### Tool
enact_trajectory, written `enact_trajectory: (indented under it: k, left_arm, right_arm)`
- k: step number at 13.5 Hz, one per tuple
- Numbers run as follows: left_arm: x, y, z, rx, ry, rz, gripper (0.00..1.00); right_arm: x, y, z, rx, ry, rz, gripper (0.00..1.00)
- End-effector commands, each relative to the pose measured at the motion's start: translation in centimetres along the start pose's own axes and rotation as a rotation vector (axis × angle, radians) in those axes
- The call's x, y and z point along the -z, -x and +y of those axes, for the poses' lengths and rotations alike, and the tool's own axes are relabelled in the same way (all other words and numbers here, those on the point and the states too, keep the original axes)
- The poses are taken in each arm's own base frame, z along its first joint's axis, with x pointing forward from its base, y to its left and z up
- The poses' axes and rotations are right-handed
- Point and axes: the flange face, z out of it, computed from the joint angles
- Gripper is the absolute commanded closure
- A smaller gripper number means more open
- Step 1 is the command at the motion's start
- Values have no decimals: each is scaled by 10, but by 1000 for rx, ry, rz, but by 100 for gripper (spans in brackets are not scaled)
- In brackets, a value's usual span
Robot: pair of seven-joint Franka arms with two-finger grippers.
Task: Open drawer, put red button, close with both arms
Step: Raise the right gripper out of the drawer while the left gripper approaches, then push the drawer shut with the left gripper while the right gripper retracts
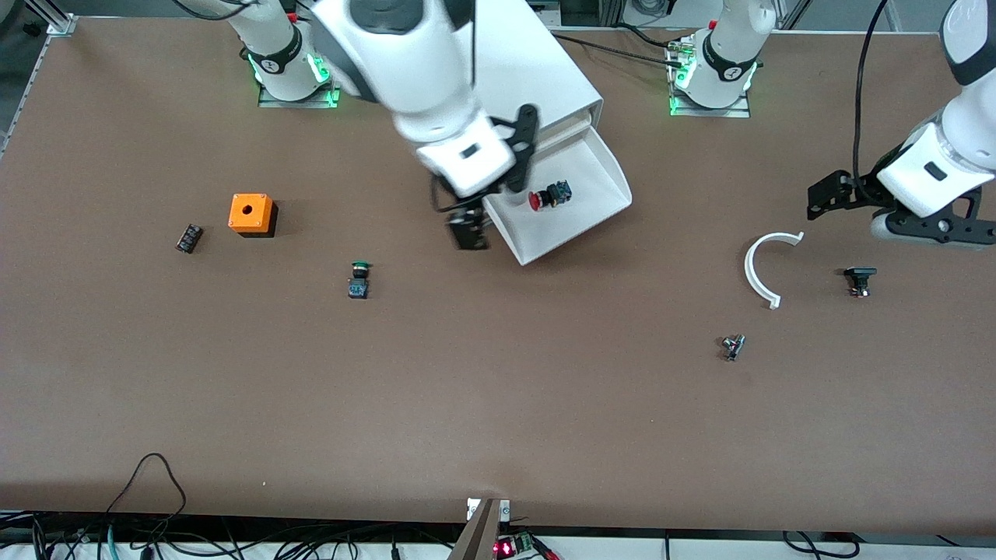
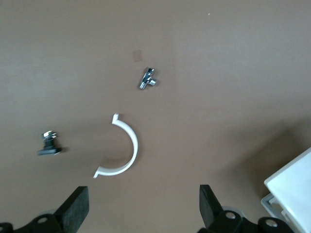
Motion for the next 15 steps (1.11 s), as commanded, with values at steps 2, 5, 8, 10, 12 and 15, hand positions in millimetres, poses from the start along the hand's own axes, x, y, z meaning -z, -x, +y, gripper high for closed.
enact_trajectory:
  k: [2, 5, 8, 10, 12, 15]
  left_arm:
    - [-89, -22, 27, 95, 35, 27, 0]
    - [-146, -39, 67, 134, 64, 48, 0]
    - [-200, -41, 115, 208, 87, 56, 0]
    - [-224, -33, 150, 252, 93, 17, 0]
    - [-251, -9, 180, 345, 138, -21, 0]
    - [-268, 22, 222, 440, 167, -24, 0]
  right_arm:
    - [11, 81, 55, -618, 32, -67, 0]
    - [6, 138, 81, -1053, 98, -144, 0]
    - [12, 205, 123, -1309, 156, -199, 0]
    - [33, 256, 146, -1397, 170, -223, 0]
    - [56, 299, 165, -1475, 187, -233, 0]
    - [72, 363, 178, -1477, 191, -259, 0]
